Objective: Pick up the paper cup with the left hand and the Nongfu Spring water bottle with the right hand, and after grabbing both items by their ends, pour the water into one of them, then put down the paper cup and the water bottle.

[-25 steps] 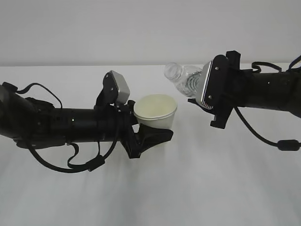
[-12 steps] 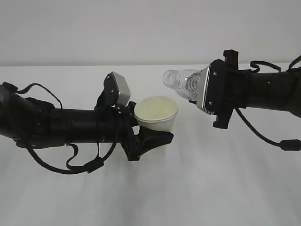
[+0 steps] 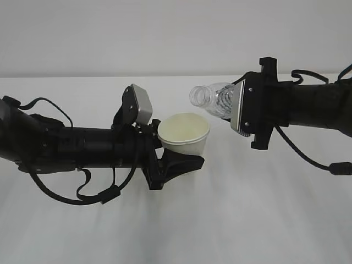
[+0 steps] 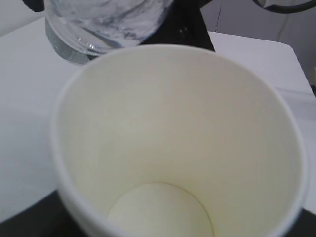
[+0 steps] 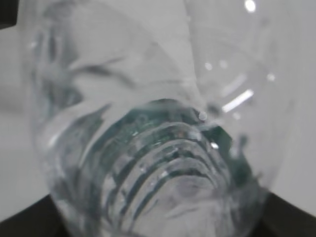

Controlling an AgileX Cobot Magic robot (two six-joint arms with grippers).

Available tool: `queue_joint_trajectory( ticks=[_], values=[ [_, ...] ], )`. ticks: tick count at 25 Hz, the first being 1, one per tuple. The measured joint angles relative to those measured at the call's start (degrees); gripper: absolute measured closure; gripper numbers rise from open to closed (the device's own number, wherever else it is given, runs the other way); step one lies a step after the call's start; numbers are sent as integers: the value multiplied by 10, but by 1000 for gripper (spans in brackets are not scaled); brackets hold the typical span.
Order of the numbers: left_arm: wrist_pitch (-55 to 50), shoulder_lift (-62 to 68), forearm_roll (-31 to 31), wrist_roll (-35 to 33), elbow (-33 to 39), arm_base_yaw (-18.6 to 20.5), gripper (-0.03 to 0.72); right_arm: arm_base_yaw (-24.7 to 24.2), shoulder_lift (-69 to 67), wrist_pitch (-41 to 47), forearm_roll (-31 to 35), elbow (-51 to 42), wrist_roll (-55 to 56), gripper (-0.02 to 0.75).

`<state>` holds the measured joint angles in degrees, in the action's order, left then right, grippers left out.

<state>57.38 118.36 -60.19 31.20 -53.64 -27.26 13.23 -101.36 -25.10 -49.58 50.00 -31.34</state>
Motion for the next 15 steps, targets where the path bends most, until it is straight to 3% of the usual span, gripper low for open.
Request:
queue_joint_trajectory(
  ticks=[15],
  values=[
    [0,0,-14,0,0,0,200,0,0,-20,0,0,-40,272]
  ],
)
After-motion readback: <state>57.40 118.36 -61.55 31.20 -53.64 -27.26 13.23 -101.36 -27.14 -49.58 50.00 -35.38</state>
